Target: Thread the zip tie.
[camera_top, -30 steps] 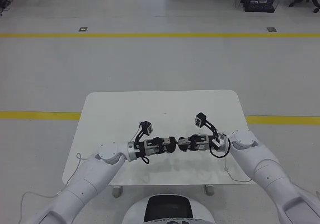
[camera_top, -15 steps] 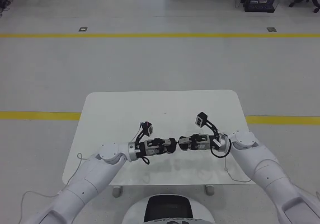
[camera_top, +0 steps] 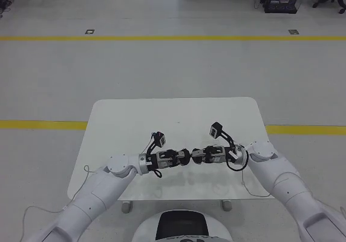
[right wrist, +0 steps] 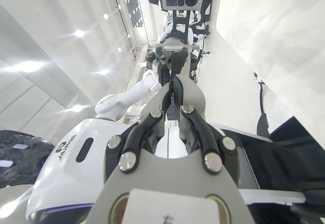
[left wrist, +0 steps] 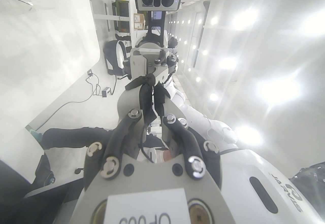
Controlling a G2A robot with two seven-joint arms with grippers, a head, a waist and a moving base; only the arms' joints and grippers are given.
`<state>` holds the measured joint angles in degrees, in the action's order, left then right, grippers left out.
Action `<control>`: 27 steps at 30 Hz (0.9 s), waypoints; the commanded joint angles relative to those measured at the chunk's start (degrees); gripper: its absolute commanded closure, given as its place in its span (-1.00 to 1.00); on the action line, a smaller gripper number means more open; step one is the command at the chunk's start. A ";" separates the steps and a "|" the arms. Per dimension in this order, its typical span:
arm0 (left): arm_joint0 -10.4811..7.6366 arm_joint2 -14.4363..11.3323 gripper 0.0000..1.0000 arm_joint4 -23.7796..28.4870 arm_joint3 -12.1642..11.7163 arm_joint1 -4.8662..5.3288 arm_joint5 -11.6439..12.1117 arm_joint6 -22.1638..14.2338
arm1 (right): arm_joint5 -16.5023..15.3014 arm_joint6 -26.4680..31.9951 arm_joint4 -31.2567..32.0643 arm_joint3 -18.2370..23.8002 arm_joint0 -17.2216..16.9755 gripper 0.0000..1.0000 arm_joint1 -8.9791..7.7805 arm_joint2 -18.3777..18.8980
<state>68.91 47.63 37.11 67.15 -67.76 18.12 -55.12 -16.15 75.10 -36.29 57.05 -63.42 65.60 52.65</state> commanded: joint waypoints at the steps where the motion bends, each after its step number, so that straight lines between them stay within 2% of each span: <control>1: -0.01 -0.03 0.90 -0.03 0.00 0.01 0.01 0.03 | -0.17 0.00 -0.08 0.00 -0.05 1.00 0.03 0.09; 11: 0.03 -0.16 0.86 0.04 0.09 0.09 0.17 0.12 | -0.11 0.51 0.23 0.17 -0.28 1.00 0.12 0.37; 25: -0.04 -0.41 1.00 0.11 0.12 0.17 0.09 0.09 | 0.24 0.58 0.50 -0.10 -0.23 0.98 0.38 0.49; 26: -0.05 -0.44 1.00 0.12 0.06 0.17 0.13 0.12 | 0.36 0.56 0.48 -0.12 -0.24 -0.06 0.40 0.52; 27: -0.07 -0.46 1.00 0.13 0.02 0.17 0.17 0.13 | 0.46 0.54 0.46 -0.13 -0.23 -1.00 0.41 0.56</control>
<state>68.85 47.20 37.23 67.23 -67.59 18.23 -55.02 -15.79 75.66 -35.81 56.93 -63.66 66.00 53.18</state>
